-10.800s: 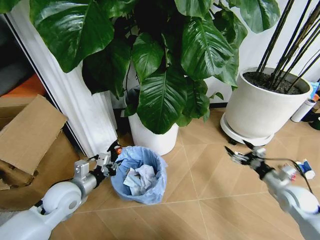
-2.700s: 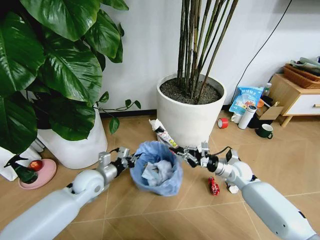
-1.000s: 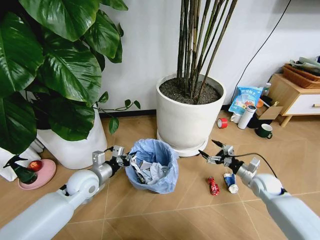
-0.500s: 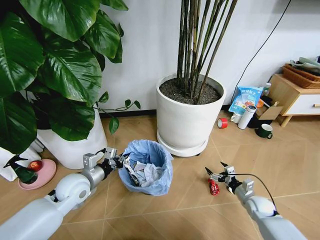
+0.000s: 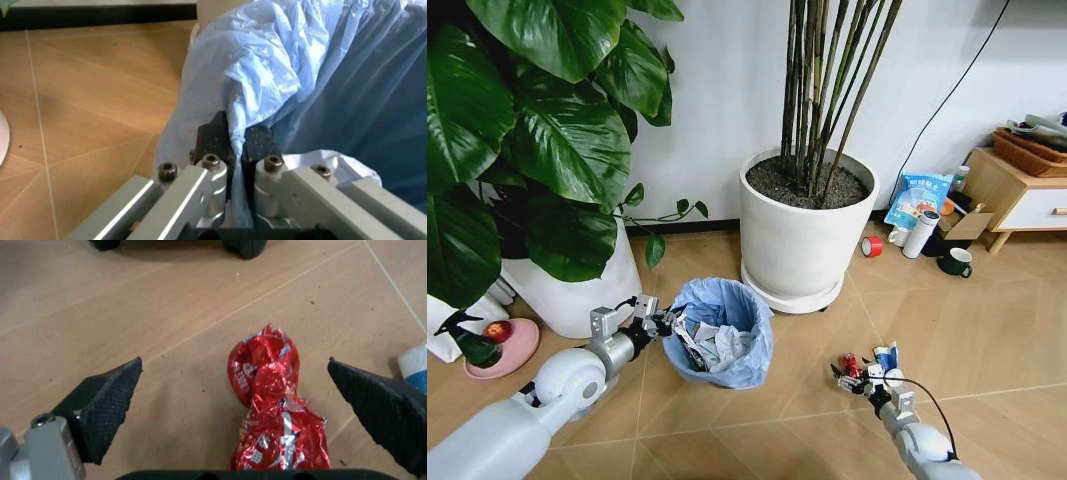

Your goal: Pick up the trash bin and place the garbage on the floor into it.

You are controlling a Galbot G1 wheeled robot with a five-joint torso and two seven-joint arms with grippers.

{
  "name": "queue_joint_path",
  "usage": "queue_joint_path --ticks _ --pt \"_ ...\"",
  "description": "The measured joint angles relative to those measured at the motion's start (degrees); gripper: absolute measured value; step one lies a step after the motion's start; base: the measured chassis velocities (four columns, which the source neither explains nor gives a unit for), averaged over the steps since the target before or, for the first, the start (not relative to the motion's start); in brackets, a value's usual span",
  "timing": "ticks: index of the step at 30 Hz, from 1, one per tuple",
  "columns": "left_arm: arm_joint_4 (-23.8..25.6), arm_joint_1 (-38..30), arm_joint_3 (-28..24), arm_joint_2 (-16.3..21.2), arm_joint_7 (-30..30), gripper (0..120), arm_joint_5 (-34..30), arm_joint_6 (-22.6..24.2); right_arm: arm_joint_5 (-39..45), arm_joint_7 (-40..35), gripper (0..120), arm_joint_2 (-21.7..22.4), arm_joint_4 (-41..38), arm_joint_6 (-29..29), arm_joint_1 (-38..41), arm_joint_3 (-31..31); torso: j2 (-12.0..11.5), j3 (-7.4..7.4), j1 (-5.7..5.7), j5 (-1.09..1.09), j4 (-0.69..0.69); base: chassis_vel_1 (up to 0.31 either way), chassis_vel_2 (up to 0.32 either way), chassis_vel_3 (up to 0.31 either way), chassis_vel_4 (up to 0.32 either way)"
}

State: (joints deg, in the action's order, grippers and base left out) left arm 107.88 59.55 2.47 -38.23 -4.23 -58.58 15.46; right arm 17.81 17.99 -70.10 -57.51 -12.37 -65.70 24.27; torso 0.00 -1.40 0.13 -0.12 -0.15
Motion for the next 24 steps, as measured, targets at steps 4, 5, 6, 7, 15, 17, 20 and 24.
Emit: queue_joint_path --ticks 4,5,6,7,15,17,20,24 --pt "-0.04 -0.03 -0.03 0.00 -0.02 0 -0.06 -0.02 -1.19 -0.81 100 -0.34 1.10 0.10 0.70 0.08 0.00 0.00 0.00 -0.01 0.00 0.000 0.000 0.000 0.000" --pt "-0.07 -0.07 -0.03 0.02 -0.02 0 -0.10 -0.02 -1.65 -0.99 100 -0.49 1.67 0.13 1.12 0.13 0.00 0.00 0.00 0.00 0.00 0.000 0.000 0.000 0.000" --pt "-0.07 -0.07 -0.03 0.02 -0.02 0 -0.10 -0.02 -1.65 -0.99 100 -0.49 1.67 0.13 1.12 0.13 0.00 0.00 0.00 0.00 0.00 0.000 0.000 0.000 0.000" --pt "-0.08 -0.09 -0.03 0.05 -0.03 0 -0.14 -0.03 -1.81 -1.07 100 -0.59 2.04 0.16 1.41 0.15 0.00 0.00 0.00 0.01 0.00 0.000 0.000 0.000 0.000" --pt "-0.18 -0.30 -0.18 -0.07 -0.10 0 -0.24 -0.04 -2.20 -1.25 78 -1.57 6.11 0.18 4.39 0.16 0.00 0.00 0.00 0.00 0.01 0.000 0.000 0.000 0.000" --pt "-0.20 -0.35 -0.21 -0.09 -0.11 0 -0.27 -0.04 -2.20 -1.24 72 -1.58 6.38 0.19 4.60 0.11 0.00 0.00 0.00 0.00 0.00 0.000 0.000 0.000 0.000" --pt "-0.25 -0.42 -0.25 -0.09 -0.13 0 -0.30 -0.04 -2.26 -1.23 62 -1.61 7.16 0.19 5.18 0.07 0.00 0.00 0.00 0.01 0.00 0.000 0.000 0.000 0.000" --pt "-0.29 -0.45 -0.32 -0.08 -0.15 0 -0.34 -0.04 -2.50 -1.22 45 -1.87 8.27 0.22 5.93 0.08 -0.01 0.00 0.00 0.00 0.00 0.000 0.000 0.000 0.000"
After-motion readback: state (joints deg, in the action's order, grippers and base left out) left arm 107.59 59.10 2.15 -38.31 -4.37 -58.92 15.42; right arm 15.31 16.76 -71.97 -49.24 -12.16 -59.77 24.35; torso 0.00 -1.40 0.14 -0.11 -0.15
